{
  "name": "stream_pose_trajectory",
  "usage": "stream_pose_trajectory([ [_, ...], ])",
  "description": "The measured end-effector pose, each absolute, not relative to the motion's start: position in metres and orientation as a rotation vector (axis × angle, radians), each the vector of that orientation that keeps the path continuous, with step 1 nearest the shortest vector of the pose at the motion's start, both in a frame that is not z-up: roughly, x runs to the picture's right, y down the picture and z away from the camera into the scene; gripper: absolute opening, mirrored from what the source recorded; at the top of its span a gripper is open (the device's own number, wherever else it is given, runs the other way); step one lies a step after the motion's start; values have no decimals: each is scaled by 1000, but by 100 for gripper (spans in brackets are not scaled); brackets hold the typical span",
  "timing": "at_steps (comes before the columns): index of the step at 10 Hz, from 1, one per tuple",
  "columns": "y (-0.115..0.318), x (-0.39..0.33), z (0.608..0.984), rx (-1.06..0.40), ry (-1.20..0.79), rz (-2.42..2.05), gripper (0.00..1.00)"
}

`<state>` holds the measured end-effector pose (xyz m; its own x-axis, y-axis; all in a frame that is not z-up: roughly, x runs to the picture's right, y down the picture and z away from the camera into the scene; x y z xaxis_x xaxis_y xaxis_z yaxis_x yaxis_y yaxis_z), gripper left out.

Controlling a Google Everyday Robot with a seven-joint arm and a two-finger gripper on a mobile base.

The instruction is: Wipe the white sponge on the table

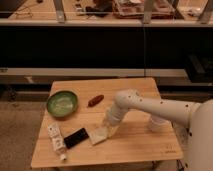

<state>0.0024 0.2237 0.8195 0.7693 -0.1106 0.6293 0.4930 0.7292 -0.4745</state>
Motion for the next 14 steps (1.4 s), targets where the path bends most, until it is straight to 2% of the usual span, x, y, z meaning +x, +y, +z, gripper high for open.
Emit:
stream_pose_trajectory([
  [3,257,11,796,-700,-618,-386,5],
  [6,272,51,782,-701,-567,-326,5],
  [10,258,121,772,-650,-480,-193,5],
  [14,232,153,793,-615,-416,-111,5],
])
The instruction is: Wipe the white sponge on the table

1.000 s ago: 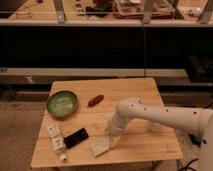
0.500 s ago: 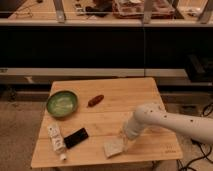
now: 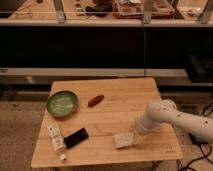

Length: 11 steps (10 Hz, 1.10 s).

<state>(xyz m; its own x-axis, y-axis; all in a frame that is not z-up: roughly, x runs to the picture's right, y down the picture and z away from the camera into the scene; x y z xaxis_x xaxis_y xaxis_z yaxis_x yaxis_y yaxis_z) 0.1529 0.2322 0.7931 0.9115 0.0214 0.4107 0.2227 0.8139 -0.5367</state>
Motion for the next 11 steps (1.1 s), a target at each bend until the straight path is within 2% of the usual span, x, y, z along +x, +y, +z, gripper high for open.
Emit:
stream_pose_trajectory([
  [7,172,116,840,-594,-462,-78,5],
  [11,182,57,853,-631,-530,-185,5],
])
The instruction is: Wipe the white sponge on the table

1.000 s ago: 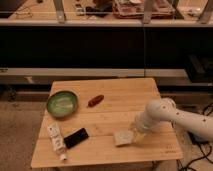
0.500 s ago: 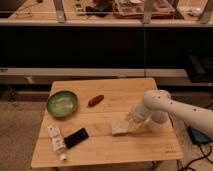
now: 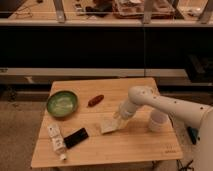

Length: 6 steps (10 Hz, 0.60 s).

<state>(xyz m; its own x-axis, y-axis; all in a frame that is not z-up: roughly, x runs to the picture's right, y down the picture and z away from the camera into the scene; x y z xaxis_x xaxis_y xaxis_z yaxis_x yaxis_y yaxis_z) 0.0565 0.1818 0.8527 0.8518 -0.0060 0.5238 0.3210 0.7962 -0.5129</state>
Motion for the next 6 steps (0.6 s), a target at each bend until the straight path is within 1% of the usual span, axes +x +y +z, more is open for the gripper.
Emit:
stream_pose_trajectory([
  [3,196,23,845,-640,-582,-271,5],
  [5,208,9,828,-633,-619,-332,5],
  [6,223,6,817,-644,-626,-371,5],
])
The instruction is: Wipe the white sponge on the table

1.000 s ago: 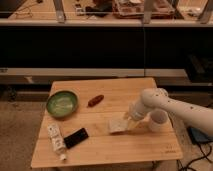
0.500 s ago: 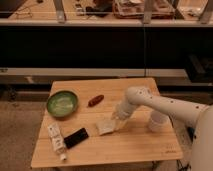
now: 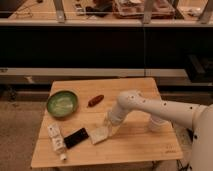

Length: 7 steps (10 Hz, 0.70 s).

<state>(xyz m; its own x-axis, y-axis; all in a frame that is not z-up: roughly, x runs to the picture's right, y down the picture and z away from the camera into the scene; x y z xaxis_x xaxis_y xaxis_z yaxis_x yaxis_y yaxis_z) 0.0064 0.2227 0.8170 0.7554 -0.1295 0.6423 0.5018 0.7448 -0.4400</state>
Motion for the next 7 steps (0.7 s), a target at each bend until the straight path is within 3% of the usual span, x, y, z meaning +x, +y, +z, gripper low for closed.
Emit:
stream_pose_trajectory([
  [4,283,26,792,-708,-615,-385,5],
  [7,287,88,778,-675,-534,-296,5],
])
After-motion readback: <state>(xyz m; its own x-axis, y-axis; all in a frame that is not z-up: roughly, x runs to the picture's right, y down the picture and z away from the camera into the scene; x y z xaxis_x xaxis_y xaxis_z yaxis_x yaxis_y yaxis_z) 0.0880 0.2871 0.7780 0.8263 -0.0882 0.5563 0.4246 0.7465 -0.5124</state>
